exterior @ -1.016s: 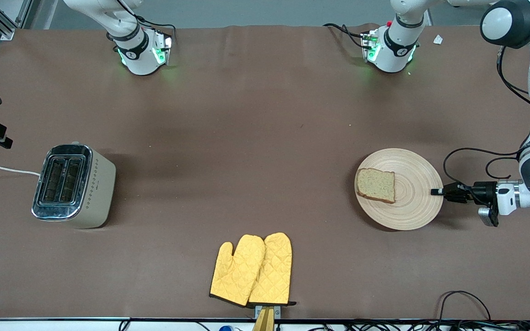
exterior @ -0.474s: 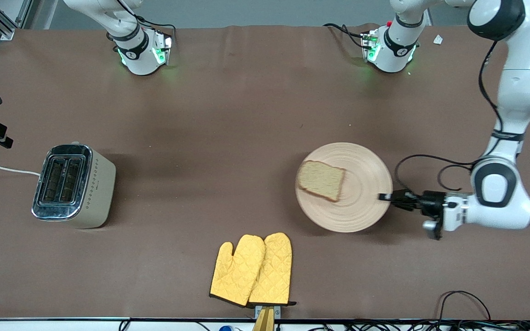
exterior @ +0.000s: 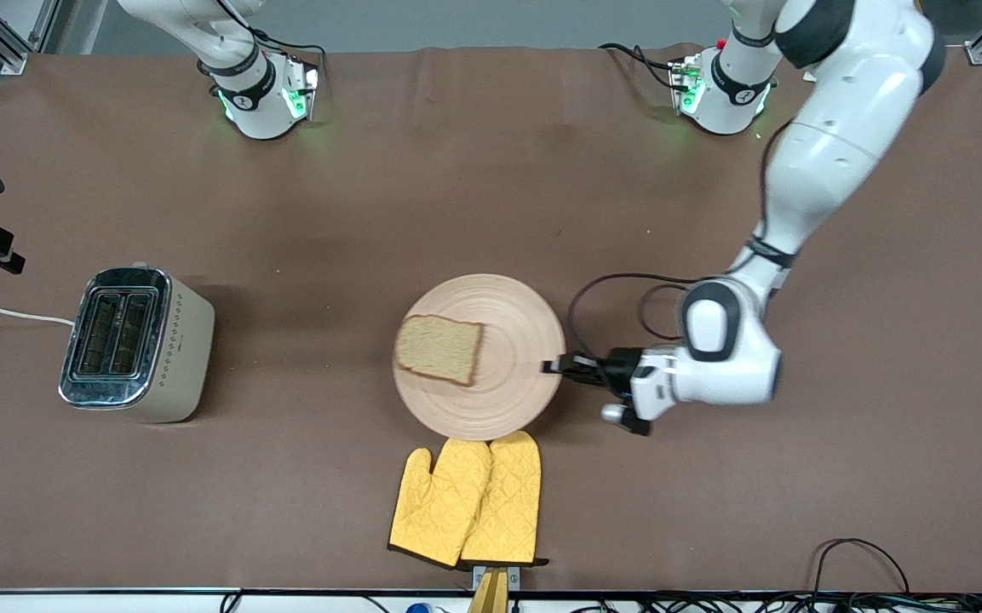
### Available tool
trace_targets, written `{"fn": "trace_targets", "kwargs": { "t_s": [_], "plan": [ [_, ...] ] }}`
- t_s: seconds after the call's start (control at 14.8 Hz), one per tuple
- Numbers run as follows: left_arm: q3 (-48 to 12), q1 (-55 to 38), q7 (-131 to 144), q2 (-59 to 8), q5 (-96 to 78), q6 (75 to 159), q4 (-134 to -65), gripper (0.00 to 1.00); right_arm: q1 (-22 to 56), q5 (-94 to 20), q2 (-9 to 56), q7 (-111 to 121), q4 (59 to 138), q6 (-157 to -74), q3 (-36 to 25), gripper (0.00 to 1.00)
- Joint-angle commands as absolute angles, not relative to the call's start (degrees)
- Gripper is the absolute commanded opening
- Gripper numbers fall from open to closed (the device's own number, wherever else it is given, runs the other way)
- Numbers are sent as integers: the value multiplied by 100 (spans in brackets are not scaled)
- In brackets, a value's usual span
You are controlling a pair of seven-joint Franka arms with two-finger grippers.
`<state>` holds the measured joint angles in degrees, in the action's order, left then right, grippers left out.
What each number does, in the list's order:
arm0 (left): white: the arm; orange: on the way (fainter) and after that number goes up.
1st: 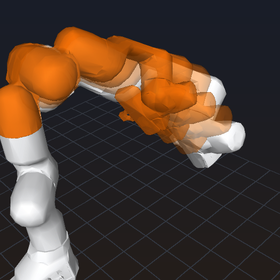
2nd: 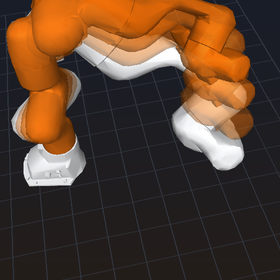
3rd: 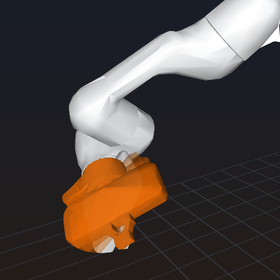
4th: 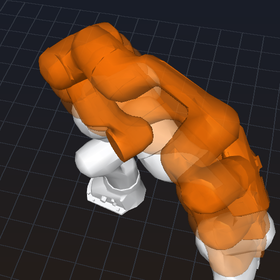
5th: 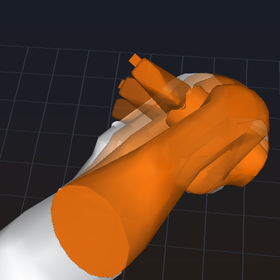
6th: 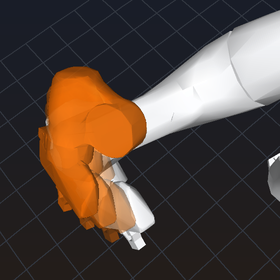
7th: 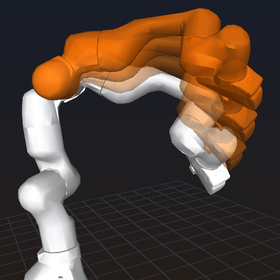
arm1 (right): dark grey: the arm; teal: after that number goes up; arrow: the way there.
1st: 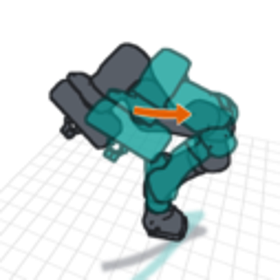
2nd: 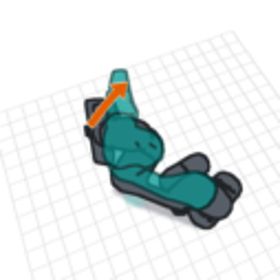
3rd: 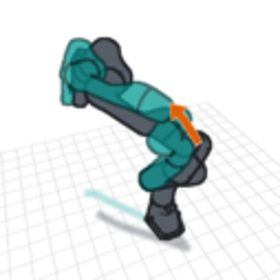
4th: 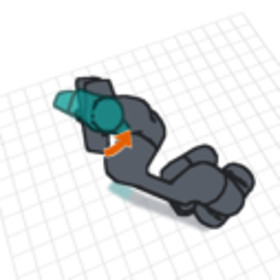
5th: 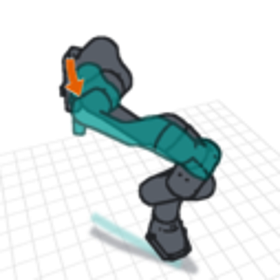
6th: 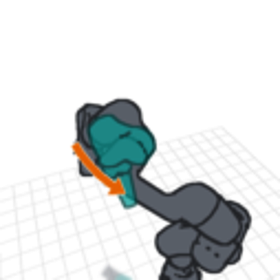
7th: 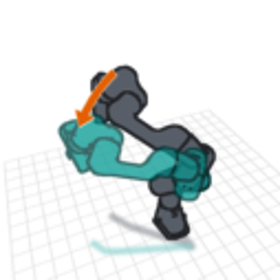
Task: Move plate and put bread in toaster
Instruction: 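Push the wooden plate with bread toward the toaster with the left gripper, then lower the right gripper to the bread while the left gripper withdraws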
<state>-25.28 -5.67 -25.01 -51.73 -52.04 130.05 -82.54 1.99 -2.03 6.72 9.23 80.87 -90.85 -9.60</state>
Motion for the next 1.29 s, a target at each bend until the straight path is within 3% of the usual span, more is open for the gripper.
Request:
{"fn": "trace_targets", "kwargs": {
  "t_s": [0.0, 0.41, 0.47, 0.54, 0.61, 0.68, 0.81, 1.08, 1.22],
  "plan": [
    [-2540, -1026, -2522, -5518, -5773, 13297, -7981, 0, 123, -193, 615, 976, 8156, -9070, -896, 100],
    [-2549, -1582, -2865, -5985, -6099, 13807, -7752, 3, 228, -193, 615, 905, 8174, -8886, -853, 100],
    [-2540, -1591, -2865, -5959, -6178, 13825, -7769, 16, 272, -193, 615, 897, 8174, -8877, -853, 100],
    [-2540, -1565, -2813, -5942, -6205, 13825, -7787, 43, 299, -202, 615, 836, 8174, -8781, -853, 100],
    [-2540, -1521, -2760, -5915, -6188, 13825, -7787, 94, 325, -220, 615, 644, 8183, -8667, -853, 100],
    [-2540, -1477, -2734, -5845, -6153, 13825, -7805, 100, 369, -350, 615, 415, 8278, -8657, -853, 100],
    [-2331, -1389, -2279, -5565, -6117, 13703, -7883, 100, 491, -640, 624, 273, 8655, -8997, -853, 100],
    [-2021, -548, -1890, -5291, -4698, 12282, -7753, 100, 1158, -809, 615, -411, 10148, -10885, -852, 100],
    [-1995, -20, -1785, -5282, -4054, 11272, -7341, 100, 1458, -817, 615, -1007, 10869, -11764, -853, 100]
  ]
}}
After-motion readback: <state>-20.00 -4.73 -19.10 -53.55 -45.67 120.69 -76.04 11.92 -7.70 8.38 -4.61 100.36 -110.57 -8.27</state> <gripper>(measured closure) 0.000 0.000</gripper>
